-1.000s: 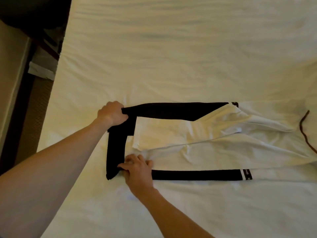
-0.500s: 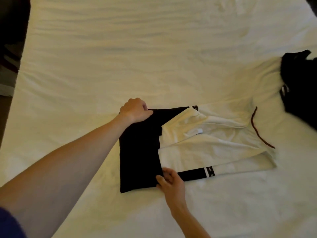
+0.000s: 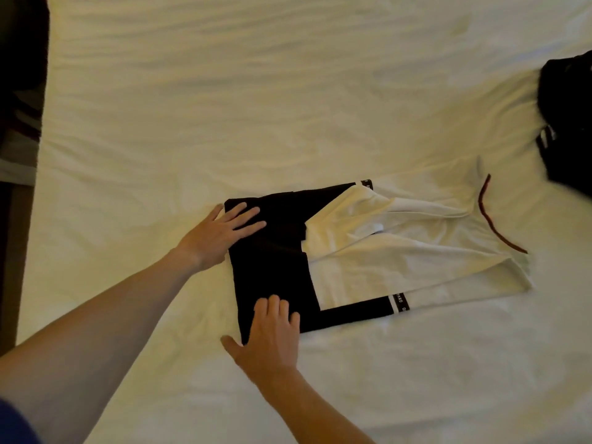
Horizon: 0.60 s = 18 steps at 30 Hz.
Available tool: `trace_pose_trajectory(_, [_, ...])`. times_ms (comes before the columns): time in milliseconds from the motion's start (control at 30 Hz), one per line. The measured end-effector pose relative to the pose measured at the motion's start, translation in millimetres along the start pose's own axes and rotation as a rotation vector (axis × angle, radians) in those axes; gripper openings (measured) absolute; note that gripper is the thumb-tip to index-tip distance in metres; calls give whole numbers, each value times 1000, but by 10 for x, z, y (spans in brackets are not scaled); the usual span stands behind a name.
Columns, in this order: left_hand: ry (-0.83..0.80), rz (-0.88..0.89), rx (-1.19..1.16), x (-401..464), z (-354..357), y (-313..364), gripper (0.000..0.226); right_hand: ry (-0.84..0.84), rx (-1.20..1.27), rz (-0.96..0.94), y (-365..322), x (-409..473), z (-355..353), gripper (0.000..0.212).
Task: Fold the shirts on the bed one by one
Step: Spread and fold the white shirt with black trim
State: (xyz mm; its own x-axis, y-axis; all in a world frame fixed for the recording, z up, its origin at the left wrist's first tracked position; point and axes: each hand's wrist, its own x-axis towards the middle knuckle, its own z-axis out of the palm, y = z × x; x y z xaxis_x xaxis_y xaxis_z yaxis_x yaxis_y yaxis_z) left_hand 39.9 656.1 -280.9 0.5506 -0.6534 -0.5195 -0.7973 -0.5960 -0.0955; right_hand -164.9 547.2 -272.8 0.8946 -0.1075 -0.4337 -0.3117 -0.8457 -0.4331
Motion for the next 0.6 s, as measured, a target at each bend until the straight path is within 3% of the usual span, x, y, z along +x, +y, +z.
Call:
trace_pose_trajectory(67, [6, 1, 21, 26, -6, 31, 95, -83, -42, 74, -86, 138, 79, 73])
trace_pose_trajectory(167, [-32, -12, 62, -19, 0, 47, 81, -114, -77, 56, -115, 227, 67, 45])
trace_pose_trajectory(267, [-74, -42, 85, -183, -78, 72, 73, -182, 113, 75, 20, 200, -85, 21])
trace_pose_trajectory(333, [-139, -37, 107, -331, -240, 139, 66, -281, 229, 106, 156, 95, -249, 17])
trace_pose_trajectory(400, [-270, -46, 50, -516, -472, 283, 52, -457, 332, 68, 301, -58, -429, 18])
trace_pose_trajectory(500, [-567, -13, 36, -685, -842, 588, 16, -928, 614, 68, 519, -317, -787, 5])
trace_pose_trajectory(567, [-746, -6, -44, -615, -1097, 687, 15, -1157, 765, 83, 746, -424, -1057, 19])
trace_pose_trajectory(600, [-777, -6, -159, -514, -1237, 690, 16, -1179, 833, 78, 904, -462, -1201, 21])
